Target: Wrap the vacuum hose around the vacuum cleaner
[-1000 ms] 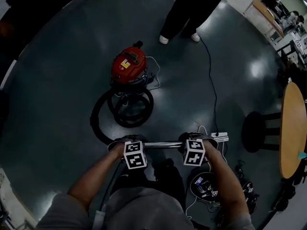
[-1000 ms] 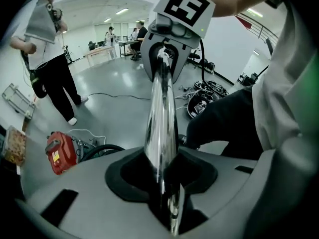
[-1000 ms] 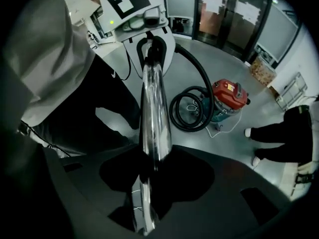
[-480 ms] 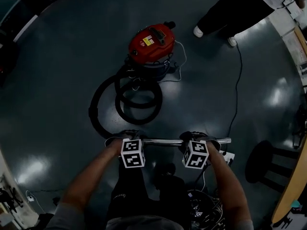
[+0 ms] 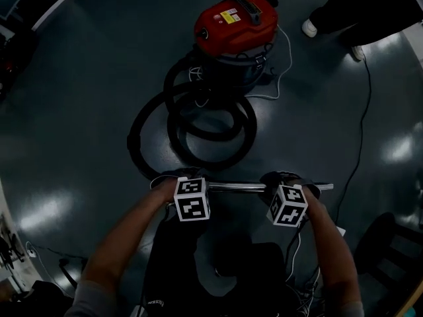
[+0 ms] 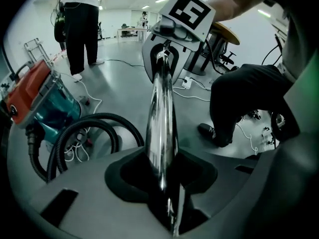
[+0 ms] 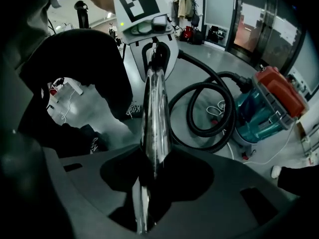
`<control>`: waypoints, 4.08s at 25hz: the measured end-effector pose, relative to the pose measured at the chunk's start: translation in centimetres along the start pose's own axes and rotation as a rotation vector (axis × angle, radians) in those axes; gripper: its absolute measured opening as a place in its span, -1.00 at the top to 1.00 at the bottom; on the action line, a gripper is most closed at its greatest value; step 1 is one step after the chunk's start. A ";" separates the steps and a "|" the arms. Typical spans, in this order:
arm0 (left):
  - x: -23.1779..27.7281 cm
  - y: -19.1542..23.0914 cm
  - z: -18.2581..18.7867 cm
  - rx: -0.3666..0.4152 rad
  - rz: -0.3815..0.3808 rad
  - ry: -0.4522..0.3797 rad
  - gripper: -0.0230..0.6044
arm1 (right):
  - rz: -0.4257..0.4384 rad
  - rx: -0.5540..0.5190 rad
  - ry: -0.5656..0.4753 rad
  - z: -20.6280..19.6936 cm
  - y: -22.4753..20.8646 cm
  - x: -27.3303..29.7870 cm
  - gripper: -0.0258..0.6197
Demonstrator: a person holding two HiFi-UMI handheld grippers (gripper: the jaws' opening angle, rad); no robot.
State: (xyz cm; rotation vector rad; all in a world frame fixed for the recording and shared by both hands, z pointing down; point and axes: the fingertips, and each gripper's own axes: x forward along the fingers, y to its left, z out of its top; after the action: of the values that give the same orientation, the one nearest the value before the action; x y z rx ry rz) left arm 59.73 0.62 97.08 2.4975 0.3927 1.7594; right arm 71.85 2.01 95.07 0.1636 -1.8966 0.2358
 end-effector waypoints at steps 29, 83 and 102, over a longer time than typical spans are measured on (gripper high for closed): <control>16.7 4.5 -4.5 -0.019 0.152 -0.120 0.17 | 0.024 -0.125 -0.023 -8.9 -2.5 25.8 0.46; 16.9 6.7 -12.9 -0.427 0.276 -0.126 0.33 | 0.003 0.449 -0.235 -12.1 -6.9 21.6 0.26; -10.9 3.7 -8.1 -0.647 0.480 -0.407 0.90 | -0.199 0.370 -0.361 3.7 -5.8 -1.7 0.91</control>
State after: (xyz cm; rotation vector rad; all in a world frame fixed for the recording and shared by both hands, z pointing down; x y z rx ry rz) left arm 49.39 -6.34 90.56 2.4433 -0.7303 1.1380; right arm 70.37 -4.50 92.81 0.6804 -2.1589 0.4433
